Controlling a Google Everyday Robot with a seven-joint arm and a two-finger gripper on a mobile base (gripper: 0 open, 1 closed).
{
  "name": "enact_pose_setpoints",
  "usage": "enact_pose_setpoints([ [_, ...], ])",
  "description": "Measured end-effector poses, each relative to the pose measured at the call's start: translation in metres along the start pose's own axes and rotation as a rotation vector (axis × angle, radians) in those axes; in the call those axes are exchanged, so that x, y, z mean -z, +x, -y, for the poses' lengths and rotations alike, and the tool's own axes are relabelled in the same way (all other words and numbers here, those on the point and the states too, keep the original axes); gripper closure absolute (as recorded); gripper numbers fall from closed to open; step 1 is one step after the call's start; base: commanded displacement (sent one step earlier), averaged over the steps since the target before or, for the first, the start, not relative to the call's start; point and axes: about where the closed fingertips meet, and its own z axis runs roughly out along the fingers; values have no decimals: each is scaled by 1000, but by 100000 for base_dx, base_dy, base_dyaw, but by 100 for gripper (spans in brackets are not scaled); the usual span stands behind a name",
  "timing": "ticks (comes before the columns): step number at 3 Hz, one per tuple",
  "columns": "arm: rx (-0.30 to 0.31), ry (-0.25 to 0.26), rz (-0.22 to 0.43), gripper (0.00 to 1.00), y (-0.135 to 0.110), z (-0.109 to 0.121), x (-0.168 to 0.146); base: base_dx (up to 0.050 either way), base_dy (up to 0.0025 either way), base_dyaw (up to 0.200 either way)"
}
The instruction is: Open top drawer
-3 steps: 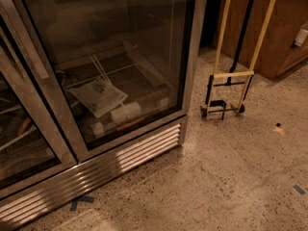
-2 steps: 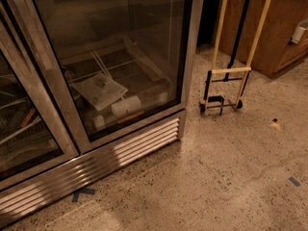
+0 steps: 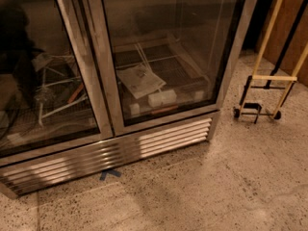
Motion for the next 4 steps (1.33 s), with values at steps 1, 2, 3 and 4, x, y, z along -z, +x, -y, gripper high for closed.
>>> enact_pose_setpoints([
  [1,0,0,0,0,0,0,0,-1,0,19590],
  [2,0,0,0,0,0,0,0,7,-11,19720],
  [3,0,0,0,0,0,0,0,5004,-4,77],
  [4,0,0,0,0,0,0,0,5000,0,-2],
])
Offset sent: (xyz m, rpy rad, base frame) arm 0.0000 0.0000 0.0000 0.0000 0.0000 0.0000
